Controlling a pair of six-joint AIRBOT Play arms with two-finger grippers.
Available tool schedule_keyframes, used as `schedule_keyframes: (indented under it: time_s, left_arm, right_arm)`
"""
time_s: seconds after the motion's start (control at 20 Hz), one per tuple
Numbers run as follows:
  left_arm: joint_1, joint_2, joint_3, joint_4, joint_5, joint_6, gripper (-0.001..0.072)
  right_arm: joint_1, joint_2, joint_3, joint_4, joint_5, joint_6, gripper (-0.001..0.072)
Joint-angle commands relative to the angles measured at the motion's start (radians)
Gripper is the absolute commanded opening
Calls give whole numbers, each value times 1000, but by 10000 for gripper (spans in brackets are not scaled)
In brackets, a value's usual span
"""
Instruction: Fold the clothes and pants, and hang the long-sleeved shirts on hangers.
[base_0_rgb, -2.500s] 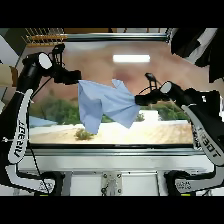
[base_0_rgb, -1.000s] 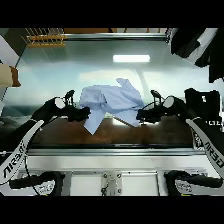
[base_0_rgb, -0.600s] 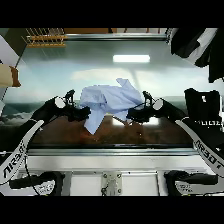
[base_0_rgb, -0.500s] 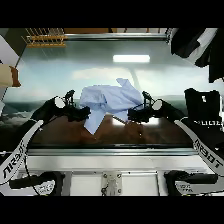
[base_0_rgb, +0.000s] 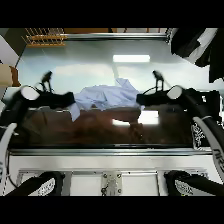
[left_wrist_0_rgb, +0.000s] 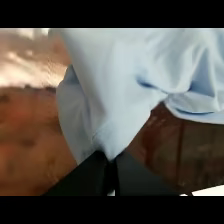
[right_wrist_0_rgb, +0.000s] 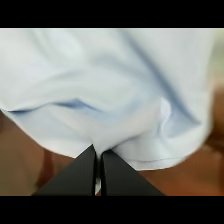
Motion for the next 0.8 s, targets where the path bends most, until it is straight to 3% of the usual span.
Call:
schedule_keyframes:
  time_s: [0.0, 0.2, 0.4, 0.75]
  left_arm:
    - [88, 205, 215, -5, -117, 34, 7]
    - [106, 437, 412, -5, -88, 34, 8]
    - [106, 596, 524, -4, -78, 34, 8]
    - [106, 681, 621, -5, -39, 15, 8]
  right_arm:
    - [-98, 206, 222, -101, 128, -59, 10]
    - [-156, 438, 372, -102, 89, -59, 10]
    - [-166, 624, 377, -140, 21, -58, 10]
    - [-166, 731, 377, -216, 23, 13, 10]
